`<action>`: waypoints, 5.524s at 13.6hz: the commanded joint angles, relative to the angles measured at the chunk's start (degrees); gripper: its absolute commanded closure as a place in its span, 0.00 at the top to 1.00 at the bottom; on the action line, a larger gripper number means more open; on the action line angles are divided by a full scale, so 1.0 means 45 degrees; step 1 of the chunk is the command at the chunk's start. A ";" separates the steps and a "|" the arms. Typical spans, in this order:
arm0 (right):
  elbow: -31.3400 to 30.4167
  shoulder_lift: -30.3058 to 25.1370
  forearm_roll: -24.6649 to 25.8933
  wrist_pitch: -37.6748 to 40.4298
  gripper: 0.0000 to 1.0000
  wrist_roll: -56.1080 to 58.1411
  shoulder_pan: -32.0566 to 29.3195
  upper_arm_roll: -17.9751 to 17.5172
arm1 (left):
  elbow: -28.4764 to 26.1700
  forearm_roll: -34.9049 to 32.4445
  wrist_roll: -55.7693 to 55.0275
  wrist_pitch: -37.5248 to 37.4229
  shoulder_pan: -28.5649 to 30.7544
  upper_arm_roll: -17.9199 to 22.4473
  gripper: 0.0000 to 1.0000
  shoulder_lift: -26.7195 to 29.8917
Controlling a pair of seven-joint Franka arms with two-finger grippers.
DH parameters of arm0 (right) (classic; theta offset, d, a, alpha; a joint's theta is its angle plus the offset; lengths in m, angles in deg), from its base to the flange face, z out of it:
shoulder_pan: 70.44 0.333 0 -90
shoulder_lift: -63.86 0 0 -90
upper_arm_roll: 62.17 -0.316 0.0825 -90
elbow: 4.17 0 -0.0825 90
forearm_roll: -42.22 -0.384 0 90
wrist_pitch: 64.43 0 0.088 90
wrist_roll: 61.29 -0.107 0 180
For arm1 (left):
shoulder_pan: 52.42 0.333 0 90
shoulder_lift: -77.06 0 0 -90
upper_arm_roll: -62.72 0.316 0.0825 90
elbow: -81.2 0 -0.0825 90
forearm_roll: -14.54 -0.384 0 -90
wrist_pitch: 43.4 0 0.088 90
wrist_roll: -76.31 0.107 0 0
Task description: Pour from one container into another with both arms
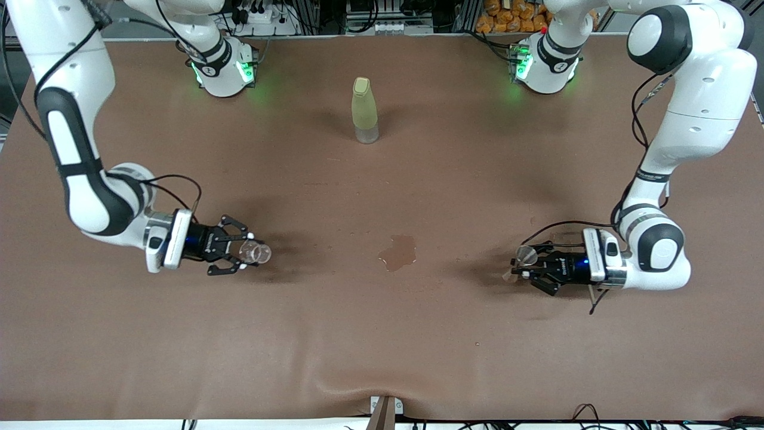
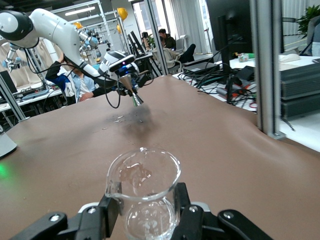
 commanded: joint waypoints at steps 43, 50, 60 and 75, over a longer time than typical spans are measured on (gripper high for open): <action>0.0353 -0.0698 -0.5576 -0.4108 0.14 -0.7253 0.5915 0.0122 | 0.1287 0.6413 -0.1992 0.7715 -0.8083 0.0185 0.00 -0.0242; 0.0549 -0.0581 -0.6026 -0.4108 0.14 -0.9268 0.6013 0.0103 | 0.1287 0.6413 -0.1992 0.7715 -0.8083 0.0205 0.00 -0.0242; 0.0510 -0.0229 -0.7647 -0.4108 0.12 -1.1492 0.6247 0.0103 | 0.1287 0.6433 -0.2012 0.8067 -0.8239 0.0185 0.00 -0.0261; 0.0217 -0.0737 -0.7881 -0.4167 0.11 -1.4037 0.6170 0.0103 | 0.1287 0.6414 -0.2148 0.8067 -0.8200 0.0205 0.00 -0.0183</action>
